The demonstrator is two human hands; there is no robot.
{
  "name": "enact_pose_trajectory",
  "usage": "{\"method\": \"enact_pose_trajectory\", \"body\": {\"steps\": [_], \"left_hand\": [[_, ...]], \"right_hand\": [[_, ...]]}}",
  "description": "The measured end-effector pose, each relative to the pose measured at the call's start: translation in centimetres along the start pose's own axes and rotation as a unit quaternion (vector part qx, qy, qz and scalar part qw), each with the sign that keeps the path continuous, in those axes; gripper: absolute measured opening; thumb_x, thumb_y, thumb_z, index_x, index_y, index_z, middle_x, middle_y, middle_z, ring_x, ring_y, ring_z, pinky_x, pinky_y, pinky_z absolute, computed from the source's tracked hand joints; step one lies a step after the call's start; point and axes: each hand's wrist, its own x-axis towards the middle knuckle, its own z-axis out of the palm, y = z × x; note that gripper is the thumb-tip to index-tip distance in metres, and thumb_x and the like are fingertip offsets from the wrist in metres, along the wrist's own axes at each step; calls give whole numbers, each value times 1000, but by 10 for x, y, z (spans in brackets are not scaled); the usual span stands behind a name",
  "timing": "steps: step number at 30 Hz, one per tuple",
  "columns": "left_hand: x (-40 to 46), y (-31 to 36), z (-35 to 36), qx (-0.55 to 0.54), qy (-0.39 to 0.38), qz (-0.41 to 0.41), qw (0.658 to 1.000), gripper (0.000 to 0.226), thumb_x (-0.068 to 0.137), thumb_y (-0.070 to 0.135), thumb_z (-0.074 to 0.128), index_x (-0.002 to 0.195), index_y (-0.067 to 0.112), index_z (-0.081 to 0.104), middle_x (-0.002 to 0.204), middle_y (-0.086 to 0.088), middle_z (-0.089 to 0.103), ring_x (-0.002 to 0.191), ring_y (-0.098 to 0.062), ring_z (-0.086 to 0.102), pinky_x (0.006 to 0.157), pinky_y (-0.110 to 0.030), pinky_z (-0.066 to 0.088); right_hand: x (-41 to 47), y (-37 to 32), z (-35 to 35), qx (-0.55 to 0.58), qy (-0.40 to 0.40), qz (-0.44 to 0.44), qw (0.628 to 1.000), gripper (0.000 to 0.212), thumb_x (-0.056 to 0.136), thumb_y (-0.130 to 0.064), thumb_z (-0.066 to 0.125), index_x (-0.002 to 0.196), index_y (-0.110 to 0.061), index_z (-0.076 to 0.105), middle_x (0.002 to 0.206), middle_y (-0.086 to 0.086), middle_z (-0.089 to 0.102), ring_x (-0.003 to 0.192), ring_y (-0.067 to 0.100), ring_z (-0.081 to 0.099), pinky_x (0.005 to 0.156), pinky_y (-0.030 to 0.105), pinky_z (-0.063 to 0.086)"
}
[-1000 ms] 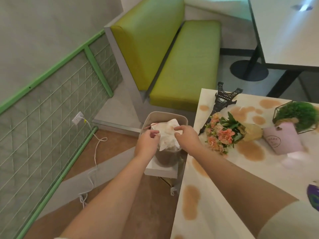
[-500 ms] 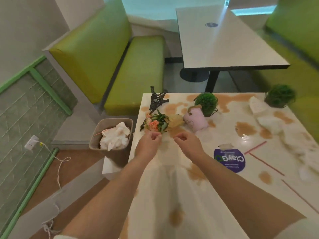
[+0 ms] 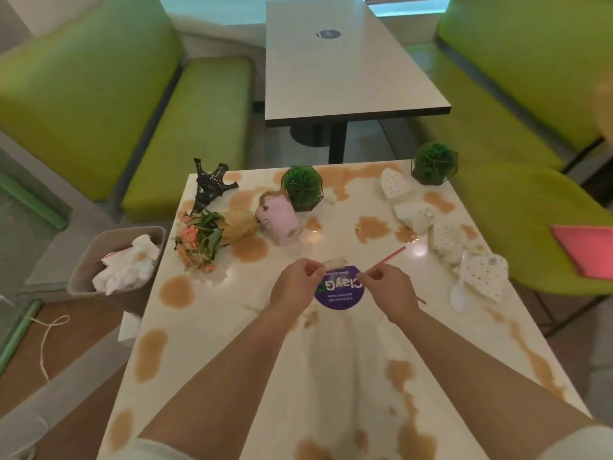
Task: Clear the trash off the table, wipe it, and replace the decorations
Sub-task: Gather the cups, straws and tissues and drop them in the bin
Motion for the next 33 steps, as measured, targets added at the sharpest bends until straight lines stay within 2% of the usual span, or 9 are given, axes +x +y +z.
{"method": "enact_pose_trajectory", "body": {"steps": [3,6,11,16,19,22,25,28,33], "left_hand": [[3,7,29,-2,-13,-10,1000,17,95,38,58,105,27,64,104,8,68,89,-11,64,76,-31,55],[6,12,52,1,-26,-14,1000,17,94,38,58,106,27,63,107,9,68,95,-14,64,84,-37,56],[12,20,76,54,-34,-21,998,23,97,35,52,115,25,63,111,9,66,96,-14,60,90,-37,53],[24,27,98,70,-30,-26,997,20,98,33,53,111,25,66,109,11,68,94,-11,60,87,-30,50],[34,31,109,88,-23,-20,996,19,96,33,56,109,27,67,106,11,70,94,-10,63,84,-27,50],[43,32,121,148,-14,14,989,19,94,36,57,108,29,68,110,8,64,98,-12,62,84,-34,54],[53,34,132,208,-5,54,977,23,94,39,57,113,28,65,116,4,54,113,-16,51,89,-40,51],[61,42,137,267,19,73,961,27,94,45,57,114,28,63,114,4,56,111,-18,50,87,-37,49],[71,50,144,386,25,66,920,30,95,47,54,111,24,64,113,1,59,109,-21,50,84,-34,43]], "right_hand": [[15,25,-21,-60,12,19,998,20,93,-35,63,89,-16,68,80,-1,67,68,16,61,59,29,50],[28,47,-37,-118,-1,28,993,14,96,-25,57,95,-18,70,79,-3,65,63,18,63,50,28,48],[43,67,-50,-220,-34,28,974,18,90,-14,56,80,-10,71,78,7,70,62,24,66,58,34,56],[58,78,-53,-245,-52,38,967,32,84,-28,63,56,-18,49,57,-2,49,55,20,52,46,24,33],[62,76,-53,-234,-68,51,969,31,79,-32,65,58,-17,47,57,-2,49,53,18,50,47,23,30],[65,75,-55,-234,-75,54,968,29,78,-31,65,60,-15,49,59,-2,51,51,16,49,47,23,32],[68,77,-60,-193,-59,66,977,26,74,-29,64,60,-13,50,56,-2,51,47,16,48,47,22,33],[71,80,-65,-110,-36,78,990,27,71,-26,65,56,-14,46,51,-2,44,43,16,41,46,21,30],[75,82,-74,141,-18,94,985,13,76,-18,72,76,-7,64,73,1,62,59,14,52,52,24,40]]}}
